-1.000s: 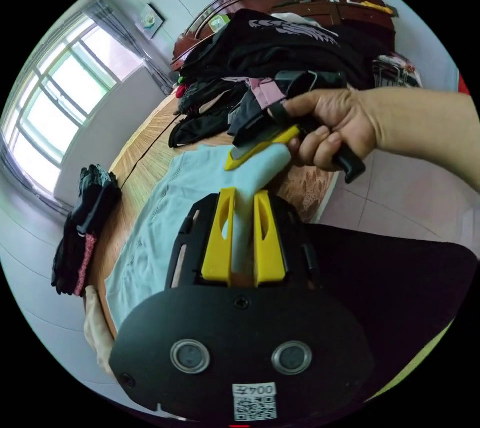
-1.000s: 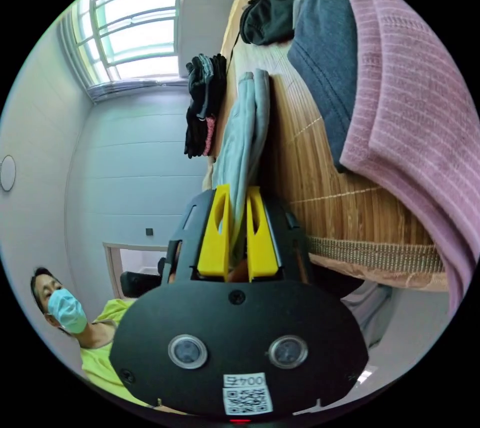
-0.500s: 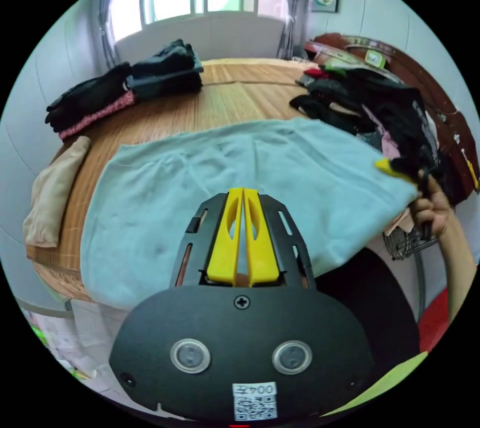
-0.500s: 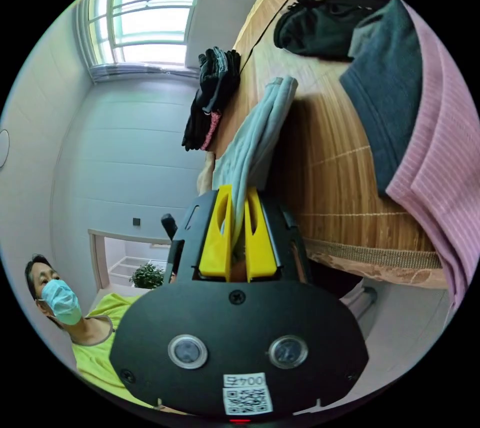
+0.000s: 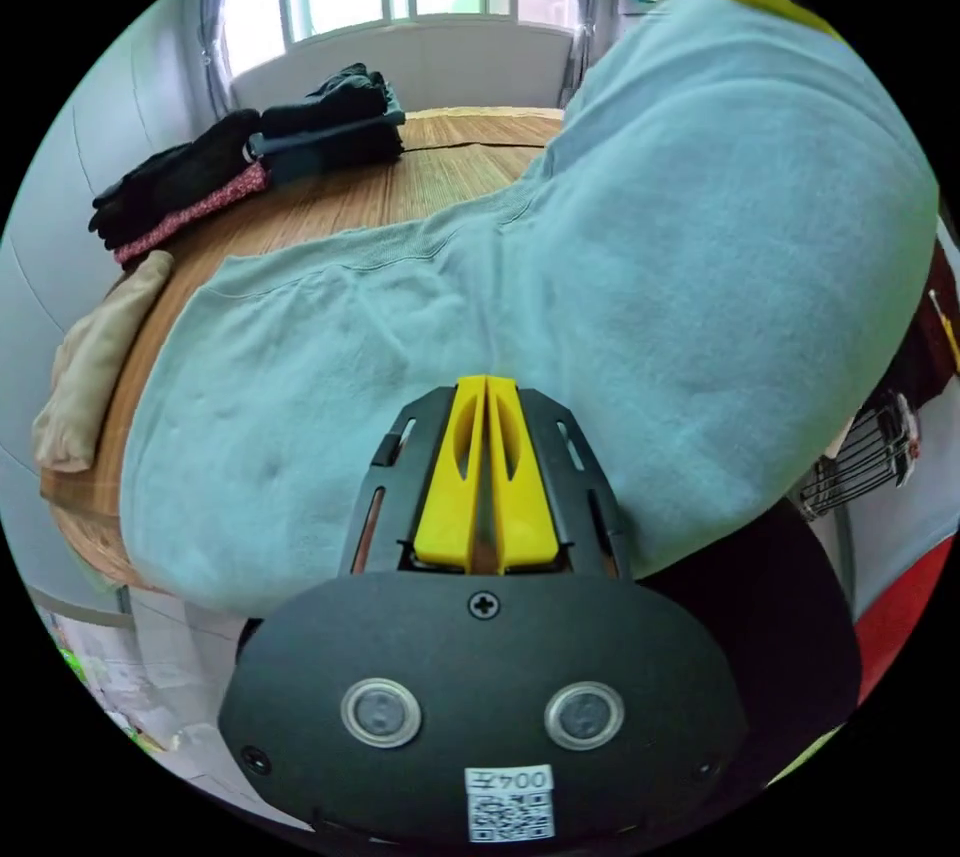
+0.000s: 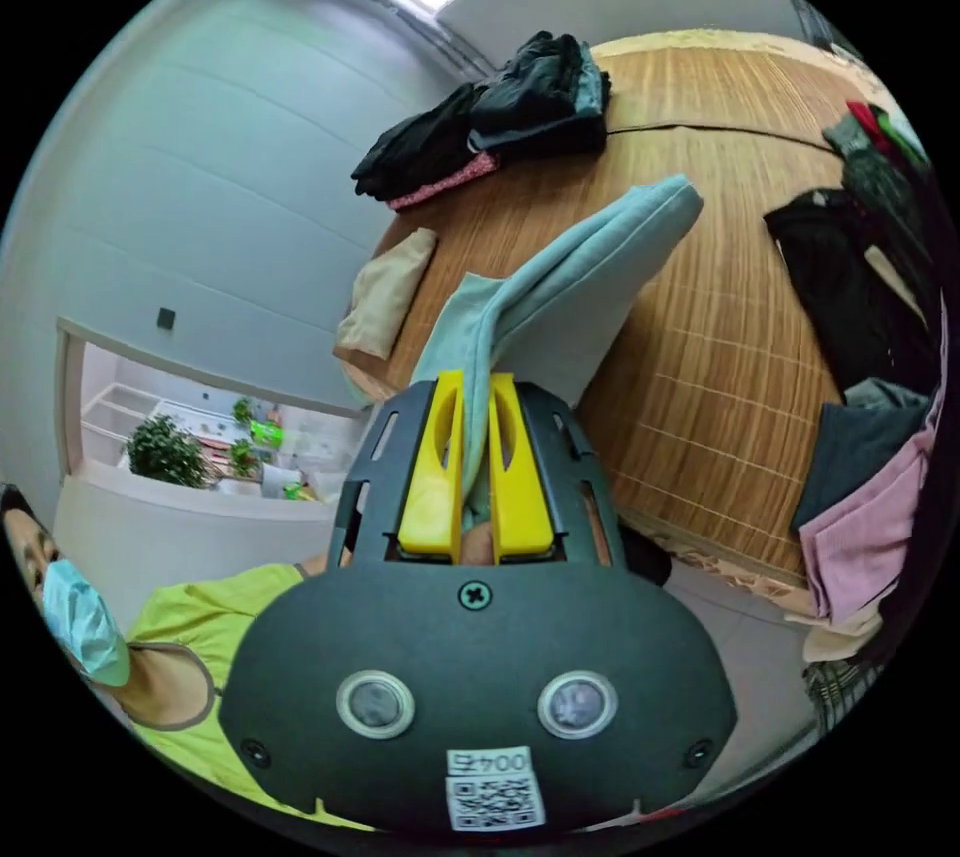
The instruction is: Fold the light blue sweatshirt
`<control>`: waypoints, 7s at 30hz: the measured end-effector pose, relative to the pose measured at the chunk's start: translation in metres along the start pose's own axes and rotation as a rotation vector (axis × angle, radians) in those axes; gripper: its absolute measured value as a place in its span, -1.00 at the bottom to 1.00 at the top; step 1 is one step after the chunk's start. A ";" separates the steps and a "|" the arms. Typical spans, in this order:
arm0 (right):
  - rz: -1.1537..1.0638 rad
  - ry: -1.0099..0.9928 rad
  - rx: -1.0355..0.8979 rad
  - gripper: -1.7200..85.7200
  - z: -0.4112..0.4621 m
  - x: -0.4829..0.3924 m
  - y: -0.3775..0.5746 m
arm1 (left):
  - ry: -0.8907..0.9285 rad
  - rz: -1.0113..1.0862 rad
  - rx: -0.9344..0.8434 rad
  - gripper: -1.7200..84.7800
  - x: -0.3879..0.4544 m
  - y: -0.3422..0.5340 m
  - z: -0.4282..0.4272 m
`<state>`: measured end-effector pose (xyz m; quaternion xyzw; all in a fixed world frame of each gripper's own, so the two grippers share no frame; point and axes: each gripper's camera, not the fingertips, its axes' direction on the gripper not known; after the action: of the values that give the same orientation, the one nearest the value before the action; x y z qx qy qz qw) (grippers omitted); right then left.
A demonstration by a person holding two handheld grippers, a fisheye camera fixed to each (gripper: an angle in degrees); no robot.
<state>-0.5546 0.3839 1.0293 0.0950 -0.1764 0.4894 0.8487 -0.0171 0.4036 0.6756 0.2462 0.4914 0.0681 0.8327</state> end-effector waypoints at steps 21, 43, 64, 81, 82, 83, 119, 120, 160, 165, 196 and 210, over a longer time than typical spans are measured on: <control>-0.144 0.235 -0.255 -0.75 0.394 -0.232 -0.054 | 0.339 -0.750 0.185 -0.96 -0.347 0.191 -0.044; -0.413 0.256 0.077 -0.95 0.285 -0.251 0.071 | 0.384 -0.549 0.432 -0.95 -0.363 0.177 -0.083; -0.446 0.598 0.214 -0.74 0.269 -0.241 0.268 | 0.366 -0.802 0.369 -0.95 -0.427 0.141 -0.015; -0.505 0.751 0.168 -0.72 0.331 -0.281 0.312 | 0.078 -0.593 0.104 -0.96 -0.372 0.091 0.037; -0.511 0.755 0.148 -0.73 0.333 -0.280 0.317 | 0.091 -0.601 0.103 -0.96 -0.373 0.090 0.039; -0.517 0.772 0.155 -0.74 0.335 -0.279 0.322 | 0.102 -0.610 0.103 -0.96 -0.374 0.091 0.040; -0.582 0.865 0.126 -0.92 0.345 -0.240 0.327 | 0.136 -0.547 0.056 -0.96 -0.359 0.081 0.065; -0.583 0.861 0.129 -0.92 0.345 -0.239 0.327 | 0.144 -0.560 0.056 -0.96 -0.360 0.082 0.066; -0.415 0.341 0.258 -0.97 0.262 -0.220 0.265 | 0.788 -1.138 0.421 -0.50 -0.410 0.316 0.063; -0.418 0.356 0.181 -0.96 0.286 -0.234 0.244 | 0.843 -1.068 0.418 -0.48 -0.393 0.288 0.082; -1.406 1.043 -0.028 -0.82 0.486 -0.460 0.221 | 0.840 -1.118 0.336 -0.59 -0.433 0.305 0.080; -1.027 0.664 -0.079 -0.82 0.408 -0.442 0.112 | 0.999 -0.857 0.431 -0.27 -0.393 0.232 0.097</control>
<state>-0.9386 -0.0484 1.2295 -0.0212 0.1478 0.0143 0.9887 -0.1044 0.4321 1.1333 0.1296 0.8725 -0.2607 0.3925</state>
